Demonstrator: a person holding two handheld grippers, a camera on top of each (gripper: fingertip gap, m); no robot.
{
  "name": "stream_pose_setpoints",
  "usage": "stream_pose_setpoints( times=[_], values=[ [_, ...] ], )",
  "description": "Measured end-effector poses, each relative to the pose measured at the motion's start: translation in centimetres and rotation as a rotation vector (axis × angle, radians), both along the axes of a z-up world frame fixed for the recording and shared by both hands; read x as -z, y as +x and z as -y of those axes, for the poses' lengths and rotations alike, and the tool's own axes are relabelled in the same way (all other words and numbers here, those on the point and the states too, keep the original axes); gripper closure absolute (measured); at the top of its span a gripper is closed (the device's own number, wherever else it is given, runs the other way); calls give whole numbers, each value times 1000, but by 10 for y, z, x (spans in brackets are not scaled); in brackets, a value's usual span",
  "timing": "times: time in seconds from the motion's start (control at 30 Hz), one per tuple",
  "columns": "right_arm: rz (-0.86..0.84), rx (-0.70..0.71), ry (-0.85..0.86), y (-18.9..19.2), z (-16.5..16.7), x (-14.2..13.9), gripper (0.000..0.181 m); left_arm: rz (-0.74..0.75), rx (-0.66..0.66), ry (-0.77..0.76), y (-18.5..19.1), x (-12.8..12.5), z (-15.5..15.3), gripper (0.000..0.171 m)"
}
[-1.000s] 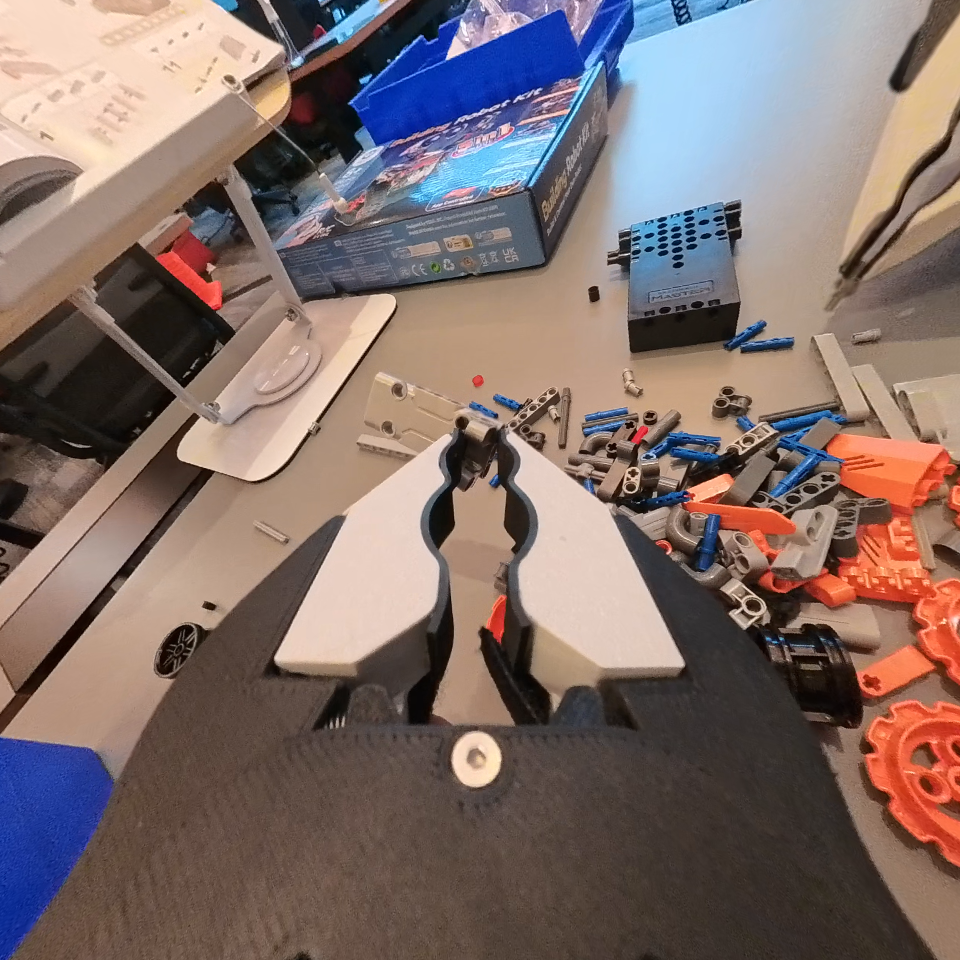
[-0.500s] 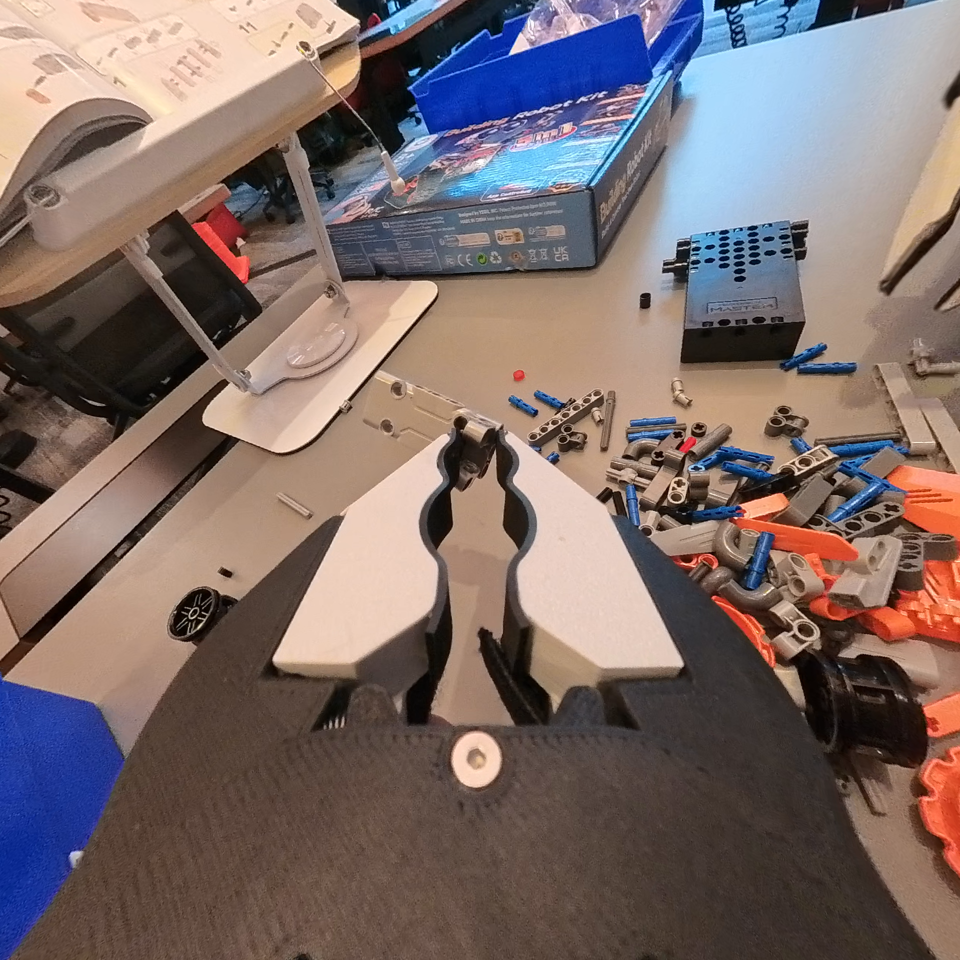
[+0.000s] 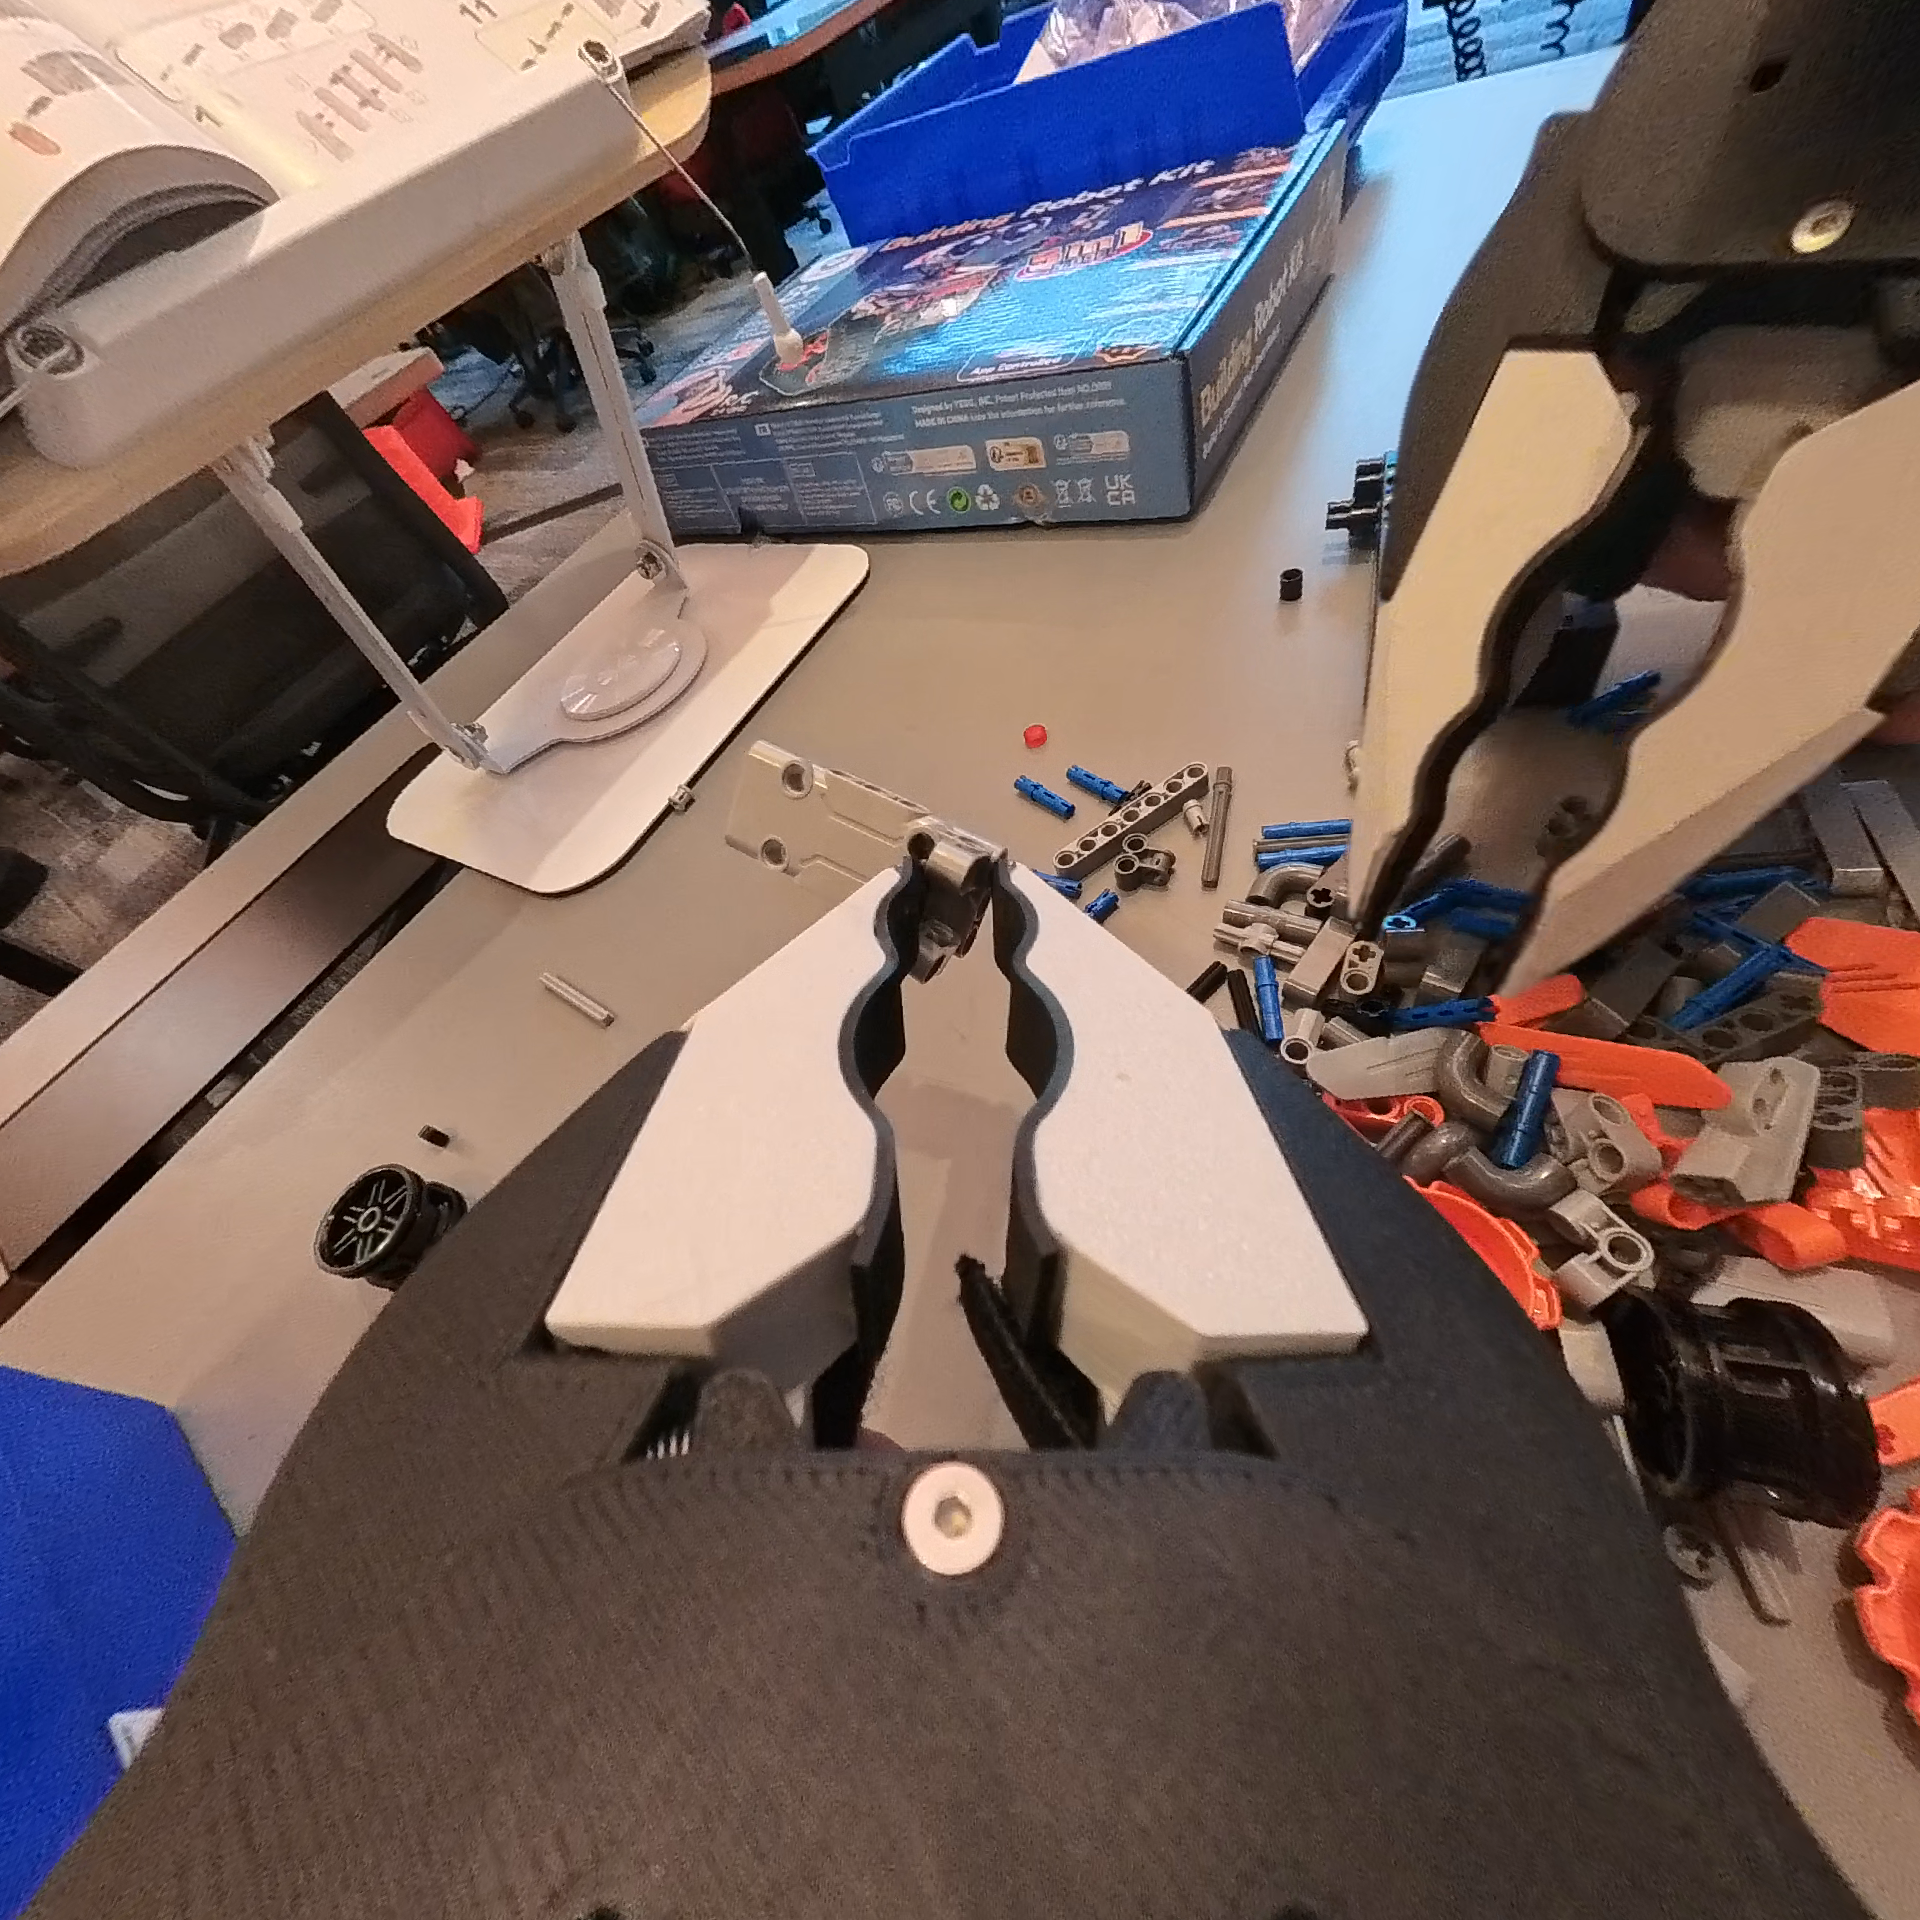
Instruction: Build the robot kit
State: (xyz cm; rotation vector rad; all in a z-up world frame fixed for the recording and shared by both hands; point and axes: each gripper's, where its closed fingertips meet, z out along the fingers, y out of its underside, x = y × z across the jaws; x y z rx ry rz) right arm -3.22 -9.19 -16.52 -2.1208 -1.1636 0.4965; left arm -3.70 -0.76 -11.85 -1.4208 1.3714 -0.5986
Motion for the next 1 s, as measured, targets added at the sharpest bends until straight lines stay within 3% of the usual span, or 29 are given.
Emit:
stream_pose_setpoints(
  times=[0.13, 0.37, 0.53, 0.7, 1.0],
  values=[
    [16, -39, -65, -8, 9, 12, 157, -5, 3, -1, 1, 2, 0, 160],
    [13, -118, -142, -10, 31, 17, 173, 1, -10, 1, 0, 0, -2, 160],
    [-84, -87, -98, -8, 22, 2, 166, 5, -12, -10, 1, 1, -3, 161],
    [-70, -50, -40, -5, 11, 3, 158, 6, 3, -17, 4, 2, 2, 160],
    [21, -69, -13, -7, 13, 14, 168, 15, 12, -38, 5, 2, 4, 161]
  ],
)
